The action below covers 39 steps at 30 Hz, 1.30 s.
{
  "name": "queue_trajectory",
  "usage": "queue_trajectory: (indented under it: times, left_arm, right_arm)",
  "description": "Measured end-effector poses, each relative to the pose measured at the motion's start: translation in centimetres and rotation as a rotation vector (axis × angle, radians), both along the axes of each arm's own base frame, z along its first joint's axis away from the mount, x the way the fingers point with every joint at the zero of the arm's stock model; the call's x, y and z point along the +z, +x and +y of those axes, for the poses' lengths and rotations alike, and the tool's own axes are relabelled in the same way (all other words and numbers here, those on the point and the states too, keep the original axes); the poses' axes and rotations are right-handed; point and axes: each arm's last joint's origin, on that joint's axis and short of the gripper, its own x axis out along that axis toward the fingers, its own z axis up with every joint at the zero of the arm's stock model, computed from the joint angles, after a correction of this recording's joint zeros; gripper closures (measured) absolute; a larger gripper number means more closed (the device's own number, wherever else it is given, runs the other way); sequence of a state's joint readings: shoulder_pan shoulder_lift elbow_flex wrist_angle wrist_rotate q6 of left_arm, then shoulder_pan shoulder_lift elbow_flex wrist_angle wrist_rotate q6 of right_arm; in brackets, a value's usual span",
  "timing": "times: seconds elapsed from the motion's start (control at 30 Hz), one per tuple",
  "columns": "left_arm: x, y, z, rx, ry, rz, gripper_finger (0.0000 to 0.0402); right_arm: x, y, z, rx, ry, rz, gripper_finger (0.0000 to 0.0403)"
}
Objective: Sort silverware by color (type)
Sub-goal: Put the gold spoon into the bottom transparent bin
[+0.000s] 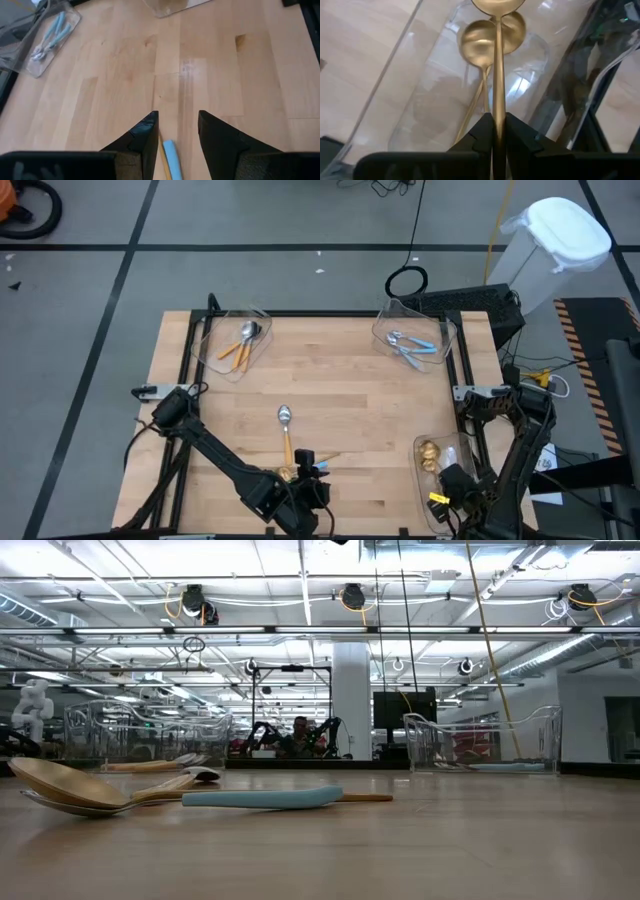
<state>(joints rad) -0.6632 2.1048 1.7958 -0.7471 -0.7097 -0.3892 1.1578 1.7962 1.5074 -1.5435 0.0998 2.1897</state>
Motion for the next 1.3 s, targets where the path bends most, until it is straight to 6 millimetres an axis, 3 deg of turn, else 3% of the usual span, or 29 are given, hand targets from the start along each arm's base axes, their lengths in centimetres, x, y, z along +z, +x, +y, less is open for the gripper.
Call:
queue_trajectory:
  times: [0.17, 0.43, 0.6, 0.8, 0.97, 1.13, 1.3]
  left_arm:
    - [-0.1, 0.0, -0.1, 0.010, -0.042, 0.004, 0.0263]
    - [-0.1, -0.6, -0.9, -0.009, -0.067, 0.013, 0.0263]
    - [-0.2, -1.4, -1.6, -0.030, -0.058, 0.026, 0.0263]
    - [-0.5, -2.6, -2.2, -0.038, -0.030, 0.074, 0.0263]
    - [-2.4, -3.2, -1.8, -0.030, -0.048, 0.151, 0.0264]
    - [-4.8, -3.7, -0.6, 0.059, -0.053, 0.197, 0.0264]
    - [-5.5, -3.5, 0.0, 0.090, -0.066, 0.204, 0.0264]
  right_arm:
    - [-0.1, 0.3, 0.3, -0.005, 0.038, -0.015, 0.0360]
    - [-0.2, 0.3, 0.3, -0.010, 0.050, -0.002, 0.0299]
    - [-0.1, 0.4, 0.3, 0.040, 0.000, -0.116, 0.0274]
    - [0.1, 0.7, 0.4, 0.172, -0.085, -0.316, 0.0271]
    - [0.2, 1.4, 1.0, 0.352, -0.148, -0.496, 0.0271]
    - [0.5, 2.3, 2.3, 0.560, -0.192, -0.654, 0.0271]
    - [0.8, 3.3, 4.1, 0.743, -0.249, -0.779, 0.0271]
